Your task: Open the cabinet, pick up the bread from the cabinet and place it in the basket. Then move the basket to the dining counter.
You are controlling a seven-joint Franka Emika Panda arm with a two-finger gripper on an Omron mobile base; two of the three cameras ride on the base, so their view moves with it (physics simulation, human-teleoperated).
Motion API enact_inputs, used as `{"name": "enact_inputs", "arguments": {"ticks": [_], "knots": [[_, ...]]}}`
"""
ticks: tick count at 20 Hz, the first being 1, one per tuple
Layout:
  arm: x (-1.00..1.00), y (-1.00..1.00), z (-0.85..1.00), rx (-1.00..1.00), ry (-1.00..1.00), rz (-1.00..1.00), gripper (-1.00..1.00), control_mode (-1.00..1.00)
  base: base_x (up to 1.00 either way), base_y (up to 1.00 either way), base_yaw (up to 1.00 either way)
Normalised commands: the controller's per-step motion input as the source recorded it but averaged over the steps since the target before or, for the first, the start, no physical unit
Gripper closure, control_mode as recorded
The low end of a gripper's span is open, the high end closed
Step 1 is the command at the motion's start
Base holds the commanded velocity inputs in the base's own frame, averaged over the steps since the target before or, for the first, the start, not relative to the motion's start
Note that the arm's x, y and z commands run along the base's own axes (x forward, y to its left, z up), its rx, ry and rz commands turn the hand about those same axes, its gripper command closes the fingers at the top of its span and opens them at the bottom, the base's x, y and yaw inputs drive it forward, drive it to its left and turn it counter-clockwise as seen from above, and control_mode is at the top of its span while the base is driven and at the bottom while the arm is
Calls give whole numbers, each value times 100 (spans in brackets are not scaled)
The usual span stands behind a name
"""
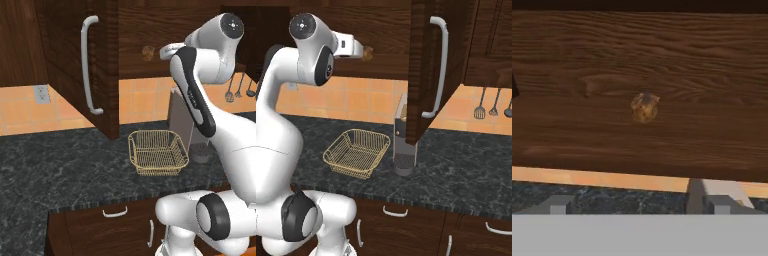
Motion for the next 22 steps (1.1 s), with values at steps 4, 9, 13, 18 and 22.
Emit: {"name": "enact_inputs", "arguments": {"ticks": [4, 9, 13, 18, 22], "knots": [[64, 0, -5, 0, 3, 0, -100, -100, 0, 0, 0], [60, 0, -5, 0, 0, 1, -100, -100, 0, 0, 0], [59, 0, -4, 0, 0, 2, -100, -100, 0, 0, 0], [67, 0, -1, 0, 3, 3, -100, -100, 0, 0, 0], [63, 0, -5, 0, 0, 4, -100, -100, 0, 0, 0]]}}
